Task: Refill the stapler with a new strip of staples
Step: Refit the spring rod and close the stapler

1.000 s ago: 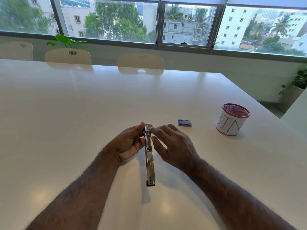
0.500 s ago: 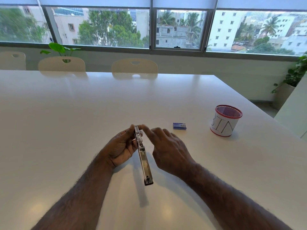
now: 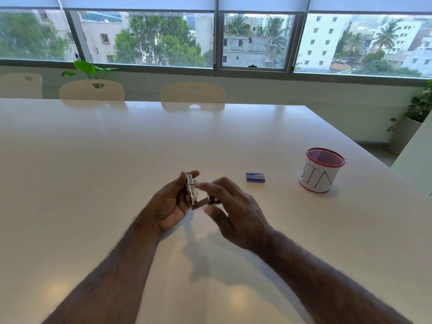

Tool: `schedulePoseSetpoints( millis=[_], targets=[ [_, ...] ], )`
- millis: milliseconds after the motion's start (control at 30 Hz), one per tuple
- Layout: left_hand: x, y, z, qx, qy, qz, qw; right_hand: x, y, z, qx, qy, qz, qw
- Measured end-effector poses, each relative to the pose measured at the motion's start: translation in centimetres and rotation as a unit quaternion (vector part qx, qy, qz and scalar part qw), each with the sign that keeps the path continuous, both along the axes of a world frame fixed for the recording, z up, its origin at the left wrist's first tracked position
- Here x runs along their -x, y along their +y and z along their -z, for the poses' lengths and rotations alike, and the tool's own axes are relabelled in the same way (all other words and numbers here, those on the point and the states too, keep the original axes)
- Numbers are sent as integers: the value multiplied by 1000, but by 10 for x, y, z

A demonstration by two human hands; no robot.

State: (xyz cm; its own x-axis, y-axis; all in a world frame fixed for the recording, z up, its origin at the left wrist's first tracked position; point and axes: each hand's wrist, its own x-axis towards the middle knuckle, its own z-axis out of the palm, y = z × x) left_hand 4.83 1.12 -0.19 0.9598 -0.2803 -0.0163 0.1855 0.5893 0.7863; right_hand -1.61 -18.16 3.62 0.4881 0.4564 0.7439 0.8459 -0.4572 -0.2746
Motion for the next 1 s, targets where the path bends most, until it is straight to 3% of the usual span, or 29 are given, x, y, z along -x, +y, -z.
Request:
schedulePoseSetpoints(
  millis=[100, 200, 367, 667, 833, 1000],
  targets=[
    [12, -13, -2, -53, -32, 18, 998, -8, 5, 0, -85, 125, 49, 987],
    [19, -23, -5, -93, -45, 45, 994, -19, 6, 2, -107, 289, 54, 950],
    [23, -26, -11, -101, -44, 90, 990, -26, -4, 7, -164, 503, -88, 844],
    [26, -36, -19, -121, -61, 149, 980, -26, -16, 7, -292, 583, -237, 721],
    [25, -38, -19, -99, -50, 153, 982, -27, -19, 6, -312, 591, -252, 700],
    [24, -37, -20, -87, -42, 140, 985, -29, -19, 5, -324, 588, -234, 703]
  ],
)
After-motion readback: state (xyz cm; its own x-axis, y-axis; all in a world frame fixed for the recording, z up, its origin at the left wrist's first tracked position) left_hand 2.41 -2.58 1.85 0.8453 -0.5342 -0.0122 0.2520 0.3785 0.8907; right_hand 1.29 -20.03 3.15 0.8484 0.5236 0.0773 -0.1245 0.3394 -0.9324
